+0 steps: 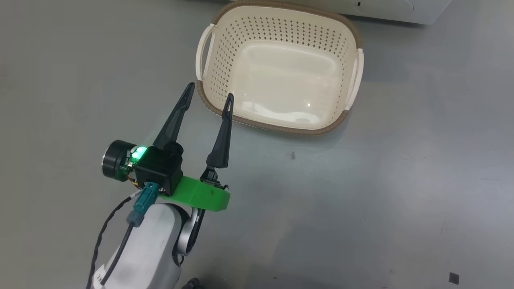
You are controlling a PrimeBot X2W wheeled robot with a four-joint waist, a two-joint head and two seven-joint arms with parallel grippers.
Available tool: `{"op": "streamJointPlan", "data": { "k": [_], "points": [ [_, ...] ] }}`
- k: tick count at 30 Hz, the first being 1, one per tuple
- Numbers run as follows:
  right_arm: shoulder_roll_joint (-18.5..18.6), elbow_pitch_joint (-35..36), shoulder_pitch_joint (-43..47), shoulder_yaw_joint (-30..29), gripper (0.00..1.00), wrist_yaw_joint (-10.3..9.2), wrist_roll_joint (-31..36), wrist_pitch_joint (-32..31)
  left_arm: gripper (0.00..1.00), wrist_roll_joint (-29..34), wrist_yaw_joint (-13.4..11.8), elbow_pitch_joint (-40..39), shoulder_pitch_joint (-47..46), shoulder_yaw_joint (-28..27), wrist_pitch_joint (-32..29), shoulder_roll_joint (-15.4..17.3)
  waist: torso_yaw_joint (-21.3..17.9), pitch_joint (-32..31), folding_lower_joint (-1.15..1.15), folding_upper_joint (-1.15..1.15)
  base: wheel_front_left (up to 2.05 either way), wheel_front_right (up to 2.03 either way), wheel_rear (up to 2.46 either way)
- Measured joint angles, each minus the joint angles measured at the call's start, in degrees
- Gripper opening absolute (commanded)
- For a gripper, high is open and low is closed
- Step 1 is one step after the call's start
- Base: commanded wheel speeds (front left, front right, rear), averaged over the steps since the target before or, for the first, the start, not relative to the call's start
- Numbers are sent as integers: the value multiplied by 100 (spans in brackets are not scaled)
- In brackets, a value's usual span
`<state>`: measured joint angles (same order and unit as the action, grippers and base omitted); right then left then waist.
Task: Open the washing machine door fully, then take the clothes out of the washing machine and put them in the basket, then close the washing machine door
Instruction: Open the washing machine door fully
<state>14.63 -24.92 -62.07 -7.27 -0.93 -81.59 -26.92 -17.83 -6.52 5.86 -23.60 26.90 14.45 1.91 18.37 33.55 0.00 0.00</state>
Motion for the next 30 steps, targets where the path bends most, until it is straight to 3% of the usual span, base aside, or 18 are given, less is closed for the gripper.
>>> {"op": "streamJointPlan", "data": {
  "k": [9, 30],
  "points": [
    [109, -328, -600, 94, 0, -160, -2, -269, 100, -145, 0, -58, -53, 197, 0, -7, 272, 147, 0, 0, 0, 0, 0],
    [282, -1009, -1017, 125, 0, -176, -426, -1094, 100, -221, -30, -58, -91, 246, 0, -16, 345, 194, 0, 0, 0, 0, 0]
  ]
}}
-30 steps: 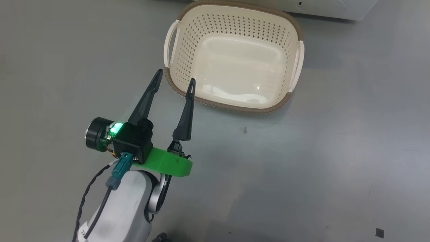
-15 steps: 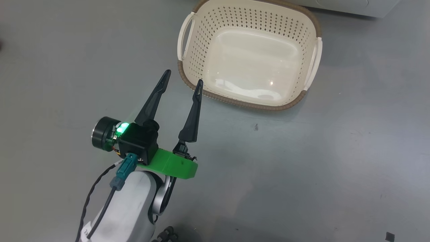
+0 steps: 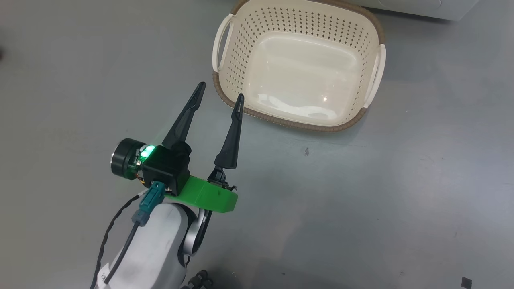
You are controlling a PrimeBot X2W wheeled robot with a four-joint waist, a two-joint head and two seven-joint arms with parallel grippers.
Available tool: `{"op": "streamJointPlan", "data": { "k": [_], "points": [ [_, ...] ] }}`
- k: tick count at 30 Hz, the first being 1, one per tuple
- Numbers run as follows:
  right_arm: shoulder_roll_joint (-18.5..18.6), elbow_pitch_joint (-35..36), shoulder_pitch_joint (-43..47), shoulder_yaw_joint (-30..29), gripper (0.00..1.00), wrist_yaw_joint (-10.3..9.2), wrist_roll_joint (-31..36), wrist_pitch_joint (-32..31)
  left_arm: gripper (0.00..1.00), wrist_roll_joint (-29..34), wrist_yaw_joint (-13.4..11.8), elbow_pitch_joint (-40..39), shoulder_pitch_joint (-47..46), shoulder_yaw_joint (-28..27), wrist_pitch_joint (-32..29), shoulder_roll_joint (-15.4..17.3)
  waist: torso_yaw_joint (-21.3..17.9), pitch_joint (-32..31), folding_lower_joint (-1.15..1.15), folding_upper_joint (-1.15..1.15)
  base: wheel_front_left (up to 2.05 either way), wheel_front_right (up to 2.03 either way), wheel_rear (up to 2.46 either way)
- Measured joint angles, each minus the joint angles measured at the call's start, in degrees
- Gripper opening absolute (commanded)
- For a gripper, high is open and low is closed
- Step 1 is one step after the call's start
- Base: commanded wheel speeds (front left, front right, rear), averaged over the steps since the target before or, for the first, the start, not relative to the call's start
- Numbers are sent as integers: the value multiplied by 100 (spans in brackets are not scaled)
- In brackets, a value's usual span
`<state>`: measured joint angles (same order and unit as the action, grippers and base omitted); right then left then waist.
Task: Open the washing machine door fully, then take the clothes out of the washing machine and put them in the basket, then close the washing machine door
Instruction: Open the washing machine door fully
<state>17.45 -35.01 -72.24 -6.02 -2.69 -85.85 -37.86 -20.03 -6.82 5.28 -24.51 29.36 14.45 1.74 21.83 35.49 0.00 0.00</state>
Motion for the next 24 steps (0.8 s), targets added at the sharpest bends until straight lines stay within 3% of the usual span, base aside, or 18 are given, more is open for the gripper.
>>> {"op": "streamJointPlan", "data": {
  "k": [24],
  "points": [
    [79, -380, -5, 51, 0, -97, -469, -1134, 100, 2, -1, 46, -20, -115, 0, -7, -88, -71, 0, 0, 0, 0, 0]
  ]
}}
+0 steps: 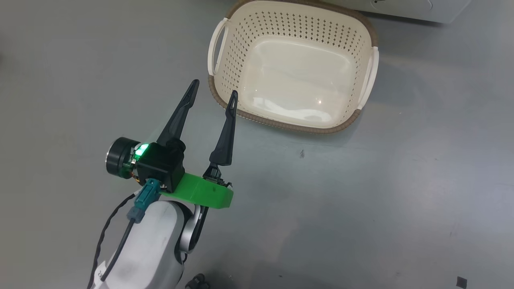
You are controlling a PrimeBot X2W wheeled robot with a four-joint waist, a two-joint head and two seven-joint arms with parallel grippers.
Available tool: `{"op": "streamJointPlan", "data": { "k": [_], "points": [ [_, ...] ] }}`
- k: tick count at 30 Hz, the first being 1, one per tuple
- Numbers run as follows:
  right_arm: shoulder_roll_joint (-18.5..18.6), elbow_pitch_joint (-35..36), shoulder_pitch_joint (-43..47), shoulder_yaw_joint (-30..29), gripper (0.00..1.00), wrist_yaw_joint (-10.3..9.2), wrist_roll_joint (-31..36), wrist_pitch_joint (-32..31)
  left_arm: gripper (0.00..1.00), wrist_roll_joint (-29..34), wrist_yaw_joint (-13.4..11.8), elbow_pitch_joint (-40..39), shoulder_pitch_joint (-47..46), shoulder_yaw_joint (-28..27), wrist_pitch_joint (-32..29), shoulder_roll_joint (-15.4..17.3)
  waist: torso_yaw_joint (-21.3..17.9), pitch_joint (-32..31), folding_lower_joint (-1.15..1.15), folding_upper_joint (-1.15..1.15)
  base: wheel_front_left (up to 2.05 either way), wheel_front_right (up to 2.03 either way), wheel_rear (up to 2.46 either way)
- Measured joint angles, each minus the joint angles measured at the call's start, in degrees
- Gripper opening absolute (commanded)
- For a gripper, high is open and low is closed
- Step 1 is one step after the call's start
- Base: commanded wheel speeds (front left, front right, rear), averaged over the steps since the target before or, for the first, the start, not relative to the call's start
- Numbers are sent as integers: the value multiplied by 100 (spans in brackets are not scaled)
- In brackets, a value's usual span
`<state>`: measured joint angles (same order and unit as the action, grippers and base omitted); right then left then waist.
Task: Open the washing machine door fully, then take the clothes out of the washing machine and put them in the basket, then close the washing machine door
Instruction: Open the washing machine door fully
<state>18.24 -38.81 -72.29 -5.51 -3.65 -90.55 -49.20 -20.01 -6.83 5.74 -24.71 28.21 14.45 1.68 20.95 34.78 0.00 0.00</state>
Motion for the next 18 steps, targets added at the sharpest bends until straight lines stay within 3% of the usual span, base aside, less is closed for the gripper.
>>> {"op": "streamJointPlan", "data": {
  "k": [6, 18],
  "points": [
    [-4, -44, 128, 85, 0, 5, -33, -268, 100, 2, 0, 36, 1, -41, 0, -2, -30, -83, 0, 0, 0, 0, 0],
    [-254, -83, 584, 261, 0, 214, -94, -581, 100, 43, 0, 120, 12, -135, 0, -3, -169, -287, 0, 0, 0, 0, 0]
  ]
}}
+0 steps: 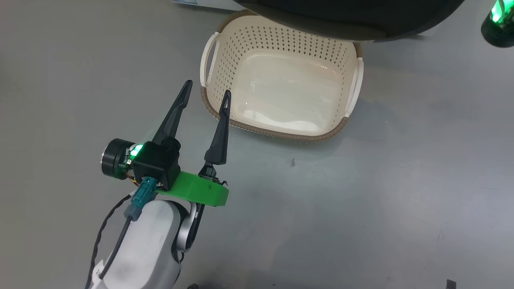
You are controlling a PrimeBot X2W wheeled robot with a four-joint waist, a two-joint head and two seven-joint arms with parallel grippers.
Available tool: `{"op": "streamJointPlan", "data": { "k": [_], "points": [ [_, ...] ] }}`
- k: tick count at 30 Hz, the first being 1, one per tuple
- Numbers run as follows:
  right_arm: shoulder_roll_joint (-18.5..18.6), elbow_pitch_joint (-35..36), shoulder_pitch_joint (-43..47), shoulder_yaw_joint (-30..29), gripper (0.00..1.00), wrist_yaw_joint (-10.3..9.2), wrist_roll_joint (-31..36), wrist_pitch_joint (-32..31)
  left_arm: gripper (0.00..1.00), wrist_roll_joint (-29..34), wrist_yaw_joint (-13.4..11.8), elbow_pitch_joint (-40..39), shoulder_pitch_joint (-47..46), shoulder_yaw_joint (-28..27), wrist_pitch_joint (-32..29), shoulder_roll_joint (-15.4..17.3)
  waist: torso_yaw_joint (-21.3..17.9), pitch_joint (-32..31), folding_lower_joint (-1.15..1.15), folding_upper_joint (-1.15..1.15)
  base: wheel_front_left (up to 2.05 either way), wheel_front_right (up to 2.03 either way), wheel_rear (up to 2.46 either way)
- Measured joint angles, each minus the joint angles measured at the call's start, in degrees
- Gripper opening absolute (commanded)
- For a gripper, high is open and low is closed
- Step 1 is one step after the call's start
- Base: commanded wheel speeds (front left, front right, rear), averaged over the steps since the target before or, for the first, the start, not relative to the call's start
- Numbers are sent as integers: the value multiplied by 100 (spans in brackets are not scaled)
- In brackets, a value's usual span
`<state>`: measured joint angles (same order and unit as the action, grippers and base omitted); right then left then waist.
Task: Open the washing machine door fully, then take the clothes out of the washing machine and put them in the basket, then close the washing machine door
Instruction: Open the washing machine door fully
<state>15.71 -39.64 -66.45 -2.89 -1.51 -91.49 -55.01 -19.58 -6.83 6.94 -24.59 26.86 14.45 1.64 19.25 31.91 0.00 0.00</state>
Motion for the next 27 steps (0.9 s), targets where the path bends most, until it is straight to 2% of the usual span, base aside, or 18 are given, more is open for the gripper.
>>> {"op": "streamJointPlan", "data": {
  "k": [13, 27],
  "points": [
    [-300, -78, 613, 211, 0, 347, -25, -281, 100, 4, 0, 148, 206, -8, 0, 0, -75, -377, 0, 0, 0, 0, 0],
    [-810, -204, 1257, 515, 0, 548, -47, -502, 100, 44, 0, 354, 507, 57, 0, 3, -166, -909, 0, 0, 0, 0, 0]
  ]
}}
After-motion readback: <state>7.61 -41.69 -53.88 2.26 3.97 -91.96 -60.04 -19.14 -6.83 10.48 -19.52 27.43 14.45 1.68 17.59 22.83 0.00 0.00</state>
